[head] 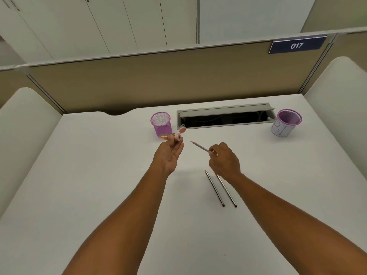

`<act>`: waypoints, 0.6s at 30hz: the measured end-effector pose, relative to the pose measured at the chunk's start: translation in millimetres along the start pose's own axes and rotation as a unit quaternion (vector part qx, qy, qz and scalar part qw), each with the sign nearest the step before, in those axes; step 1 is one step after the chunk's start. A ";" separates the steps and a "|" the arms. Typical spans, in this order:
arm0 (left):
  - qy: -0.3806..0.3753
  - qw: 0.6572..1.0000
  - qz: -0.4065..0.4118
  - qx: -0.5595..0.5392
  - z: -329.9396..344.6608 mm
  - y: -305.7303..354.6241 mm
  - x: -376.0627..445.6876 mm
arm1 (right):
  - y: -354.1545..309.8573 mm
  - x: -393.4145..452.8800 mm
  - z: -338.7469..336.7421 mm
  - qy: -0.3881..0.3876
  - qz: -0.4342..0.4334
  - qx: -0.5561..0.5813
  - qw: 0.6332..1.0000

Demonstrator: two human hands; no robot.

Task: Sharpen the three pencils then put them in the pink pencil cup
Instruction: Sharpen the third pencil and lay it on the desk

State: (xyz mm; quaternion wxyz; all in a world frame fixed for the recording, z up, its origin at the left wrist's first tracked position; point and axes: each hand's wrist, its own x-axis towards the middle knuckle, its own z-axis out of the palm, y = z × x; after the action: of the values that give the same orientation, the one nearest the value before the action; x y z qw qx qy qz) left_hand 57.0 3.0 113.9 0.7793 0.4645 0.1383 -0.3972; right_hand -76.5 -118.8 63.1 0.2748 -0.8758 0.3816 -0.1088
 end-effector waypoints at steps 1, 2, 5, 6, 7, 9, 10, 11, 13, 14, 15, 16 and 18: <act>-0.001 1.000 0.004 0.002 1.4 0.3 -1.1 | 0.0 0.9 -4.8 0.010 -0.004 0.006 1.000; -0.004 1.000 0.008 0.005 3.1 0.6 -2.5 | 0.5 1.7 -9.1 0.022 -0.010 0.014 1.000; -0.015 0.999 0.023 0.029 7.5 0.4 -7.2 | 1.2 0.4 -21.9 0.050 -0.033 0.038 0.997; -0.018 0.999 0.028 0.037 9.3 0.4 -8.8 | 1.2 -0.2 -25.6 0.059 -0.043 0.045 0.996; -0.019 0.998 0.031 0.044 10.8 0.5 -10.8 | 1.0 -1.4 -29.5 0.066 -0.054 0.051 0.995; -0.017 0.998 0.033 0.054 13.0 0.0 -13.3 | -0.2 -3.9 -36.7 0.077 -0.076 0.058 0.992; -0.018 0.998 0.034 0.059 13.9 -0.6 -14.6 | -1.3 -5.3 -39.9 0.080 -0.086 0.058 0.991; -0.020 0.997 0.037 0.063 15.1 -1.2 -16.0 | -2.2 -6.6 -42.7 0.080 -0.097 0.057 0.990; -0.033 0.996 0.045 0.074 18.1 -2.9 -19.7 | -3.8 -9.2 -46.0 0.079 -0.120 0.056 0.988; -0.044 0.995 0.049 0.080 19.4 -3.6 -21.5 | -4.6 -10.2 -46.8 0.079 -0.130 0.057 0.987; -0.053 0.994 0.052 0.083 20.5 -4.4 -23.1 | -5.3 -11.1 -47.9 0.078 -0.138 0.057 0.986; -0.058 0.993 0.053 0.084 21.2 -5.5 -24.1 | -6.2 -12.1 -49.2 0.077 -0.143 0.055 0.985; -0.057 0.994 0.049 0.083 22.5 -6.9 -26.0 | -8.3 -13.8 -52.3 0.076 -0.152 0.053 0.984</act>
State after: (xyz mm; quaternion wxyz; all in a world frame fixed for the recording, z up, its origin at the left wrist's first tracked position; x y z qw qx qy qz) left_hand 31.6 -4.8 136.8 0.7630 0.5105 0.0372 -0.3949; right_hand -101.9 -124.9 111.2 0.2711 -0.8972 0.2571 -0.2355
